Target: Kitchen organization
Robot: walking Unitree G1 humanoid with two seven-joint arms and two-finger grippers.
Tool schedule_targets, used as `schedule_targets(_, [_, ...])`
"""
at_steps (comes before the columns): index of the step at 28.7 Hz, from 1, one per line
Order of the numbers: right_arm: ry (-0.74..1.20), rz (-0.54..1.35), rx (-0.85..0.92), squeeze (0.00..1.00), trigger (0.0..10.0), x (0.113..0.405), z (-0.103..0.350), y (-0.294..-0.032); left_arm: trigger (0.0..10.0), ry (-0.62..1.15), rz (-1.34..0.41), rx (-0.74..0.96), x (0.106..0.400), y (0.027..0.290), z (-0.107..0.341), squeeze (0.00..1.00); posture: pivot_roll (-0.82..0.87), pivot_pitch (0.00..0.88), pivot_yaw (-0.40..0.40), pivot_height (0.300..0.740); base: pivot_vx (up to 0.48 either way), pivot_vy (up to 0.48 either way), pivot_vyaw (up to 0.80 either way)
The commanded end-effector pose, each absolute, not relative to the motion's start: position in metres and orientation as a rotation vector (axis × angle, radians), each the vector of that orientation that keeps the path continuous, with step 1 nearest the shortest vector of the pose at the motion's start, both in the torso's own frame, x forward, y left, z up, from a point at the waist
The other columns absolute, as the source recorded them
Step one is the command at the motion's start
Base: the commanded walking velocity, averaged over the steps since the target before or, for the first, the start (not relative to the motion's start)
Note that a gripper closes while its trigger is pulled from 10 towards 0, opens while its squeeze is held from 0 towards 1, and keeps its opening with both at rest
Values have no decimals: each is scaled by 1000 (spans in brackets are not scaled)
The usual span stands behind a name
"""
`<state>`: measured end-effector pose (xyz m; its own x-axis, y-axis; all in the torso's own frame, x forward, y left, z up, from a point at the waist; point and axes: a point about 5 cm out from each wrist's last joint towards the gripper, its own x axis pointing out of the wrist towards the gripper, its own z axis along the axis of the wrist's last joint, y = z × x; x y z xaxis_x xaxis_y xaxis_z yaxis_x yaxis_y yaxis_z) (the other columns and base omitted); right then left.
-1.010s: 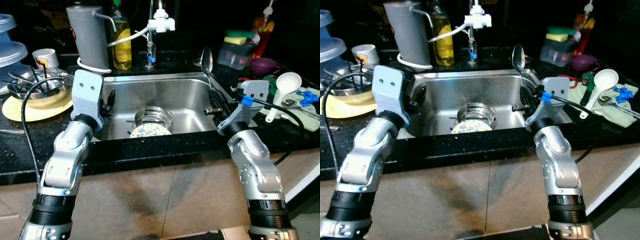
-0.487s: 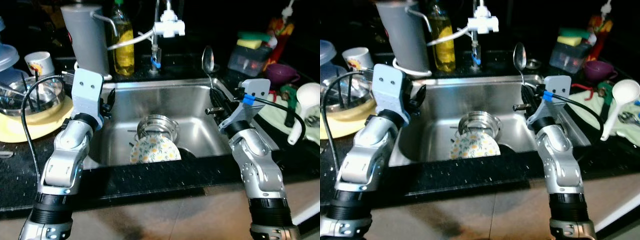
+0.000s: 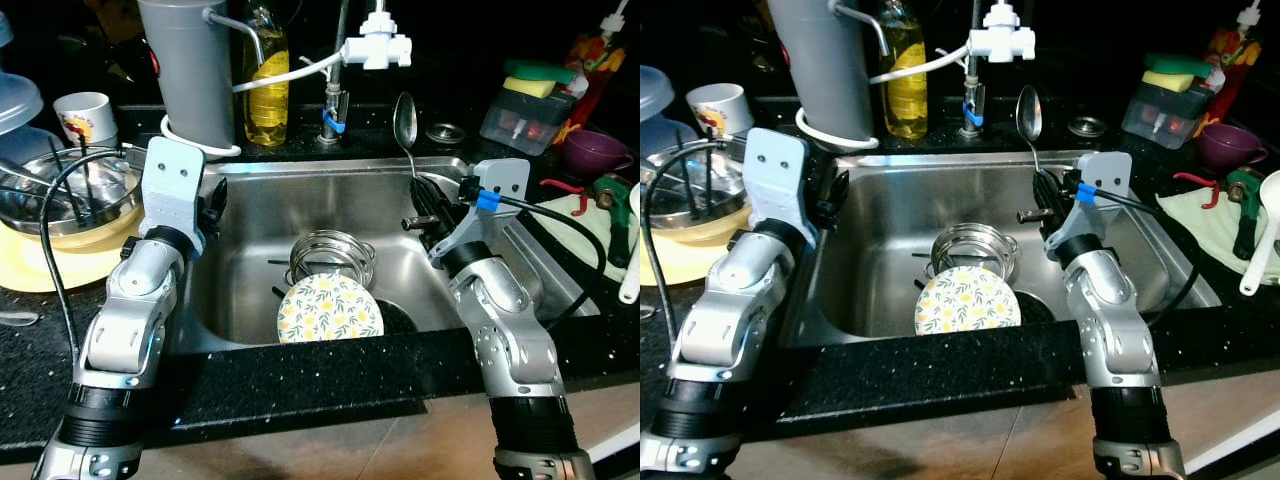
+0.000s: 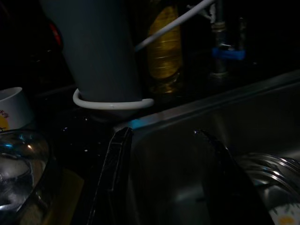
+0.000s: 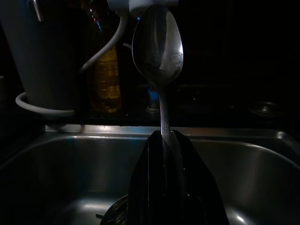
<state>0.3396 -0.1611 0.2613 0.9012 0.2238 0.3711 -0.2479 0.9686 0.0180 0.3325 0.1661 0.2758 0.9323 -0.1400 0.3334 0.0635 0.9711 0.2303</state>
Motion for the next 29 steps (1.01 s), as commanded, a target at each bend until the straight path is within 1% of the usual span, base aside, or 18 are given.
schedule_targets(1, [-382,239,46,0,10000,340,262,-163,10000,-337,-109,253,331,166,272,0,-67,127,-43,740,0,-480,0])
schedule_targets(3, [-382,240,46,0,10000,340,263,-163,10000,-335,-109,252,331,166,271,0,-67,127,-42,740,0,-480,0])
schedule_targets(4, [-381,240,45,0,10000,340,263,-163,10000,-332,-106,224,331,166,271,0,-67,127,-42,740,0,-266,0])
schedule_targets(25, [-377,248,36,0,10000,340,262,-162,10000,-279,-117,194,332,167,264,0,-68,130,-44,740,0,0,0])
schedule_targets(27, [-369,262,29,0,10000,342,261,-161,10000,-259,-123,203,332,166,262,0,-69,130,-42,740,0,0,0])
schedule_targets(29, [-354,290,-15,0,10000,346,261,-158,10000,-240,-137,227,332,165,259,0,-69,130,-42,740,0,0,0])
